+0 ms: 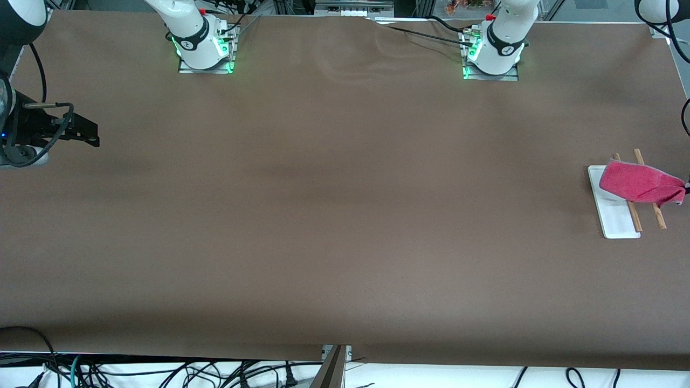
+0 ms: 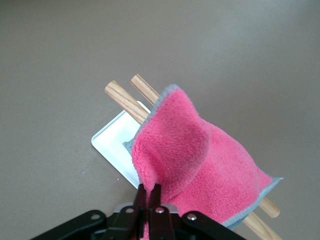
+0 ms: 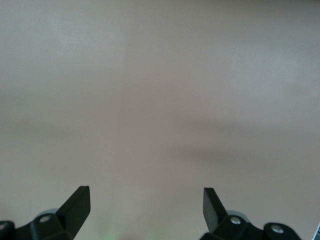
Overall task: Pass towel and hang on rack
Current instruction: 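Open the left gripper and release the towel onto the rack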
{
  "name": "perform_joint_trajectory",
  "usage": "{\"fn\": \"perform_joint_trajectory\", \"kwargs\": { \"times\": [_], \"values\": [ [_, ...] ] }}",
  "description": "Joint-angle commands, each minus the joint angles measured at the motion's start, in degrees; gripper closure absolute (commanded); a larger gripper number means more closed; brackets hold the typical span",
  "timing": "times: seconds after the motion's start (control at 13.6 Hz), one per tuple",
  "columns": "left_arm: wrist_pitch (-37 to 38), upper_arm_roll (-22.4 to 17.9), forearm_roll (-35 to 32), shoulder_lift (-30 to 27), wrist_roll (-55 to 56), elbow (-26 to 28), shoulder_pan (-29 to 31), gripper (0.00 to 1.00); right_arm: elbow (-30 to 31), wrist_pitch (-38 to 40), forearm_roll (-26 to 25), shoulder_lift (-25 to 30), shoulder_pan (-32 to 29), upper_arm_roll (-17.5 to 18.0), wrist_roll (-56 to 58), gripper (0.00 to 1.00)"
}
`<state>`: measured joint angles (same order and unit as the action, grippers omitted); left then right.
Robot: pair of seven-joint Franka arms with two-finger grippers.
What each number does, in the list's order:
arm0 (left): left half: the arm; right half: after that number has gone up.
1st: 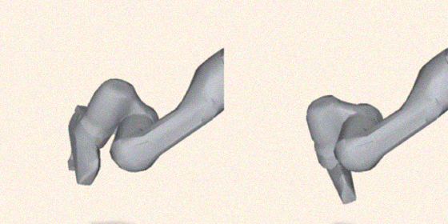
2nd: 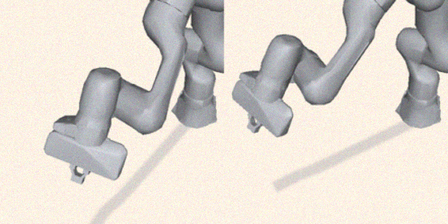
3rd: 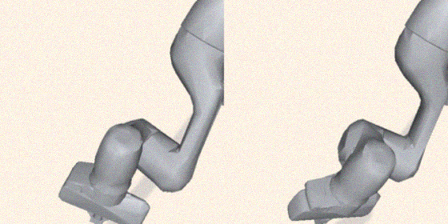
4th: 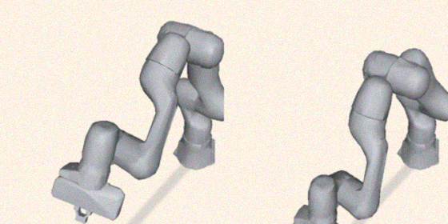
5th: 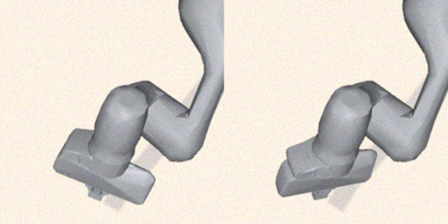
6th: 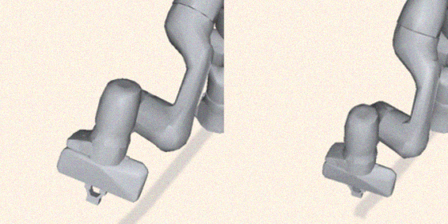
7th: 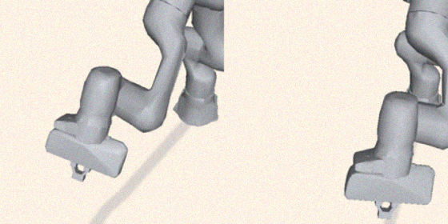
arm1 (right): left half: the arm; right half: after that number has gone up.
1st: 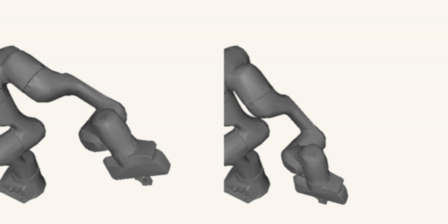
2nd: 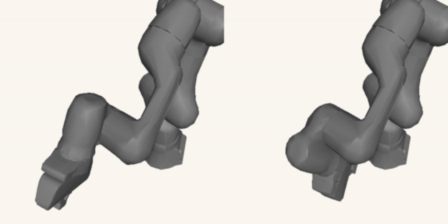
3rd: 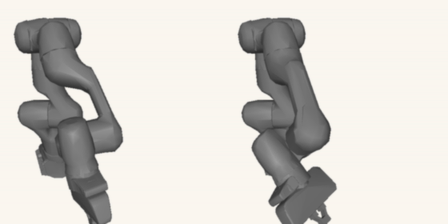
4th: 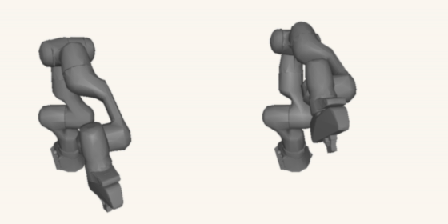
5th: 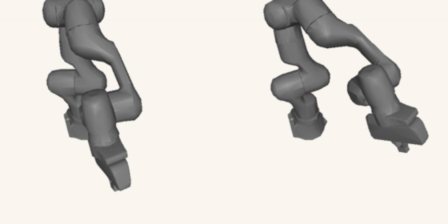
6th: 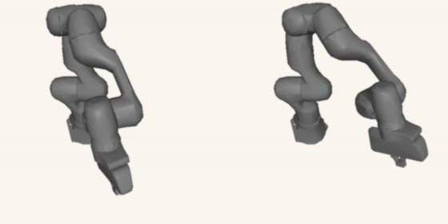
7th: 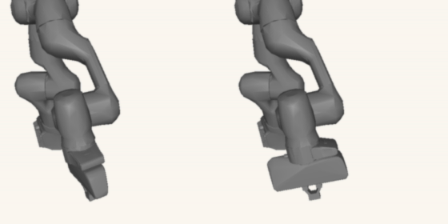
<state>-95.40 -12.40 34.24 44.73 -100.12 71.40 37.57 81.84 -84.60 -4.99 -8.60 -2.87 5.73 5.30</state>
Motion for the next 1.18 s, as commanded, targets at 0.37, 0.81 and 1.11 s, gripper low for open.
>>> {"fn": "perform_joint_trajectory", "kwargs": {
  "times": [0.37, 0.81, 1.11],
  "values": [
    [-0.1, -0.6, -3.3, -0.3, -1.0, -1.9, -0.6, 0.00, 0.5, 1.7, 0.9, 1.2, -0.2, 0.1, -1.1, 0.00],
    [0.1, -0.4, -13.8, -7.5, 3.2, -4.7, -4.9, 0.00, 0.3, 1.6, 0.8, 0.8, -0.5, 0.1, -0.8, 0.00],
    [4.5, 0.0, -23.3, -15.2, 18.7, -4.0, -13.6, 0.00, 0.2, 1.3, 0.6, 0.8, -0.4, 0.1, -0.8, 0.00]
  ]
}}
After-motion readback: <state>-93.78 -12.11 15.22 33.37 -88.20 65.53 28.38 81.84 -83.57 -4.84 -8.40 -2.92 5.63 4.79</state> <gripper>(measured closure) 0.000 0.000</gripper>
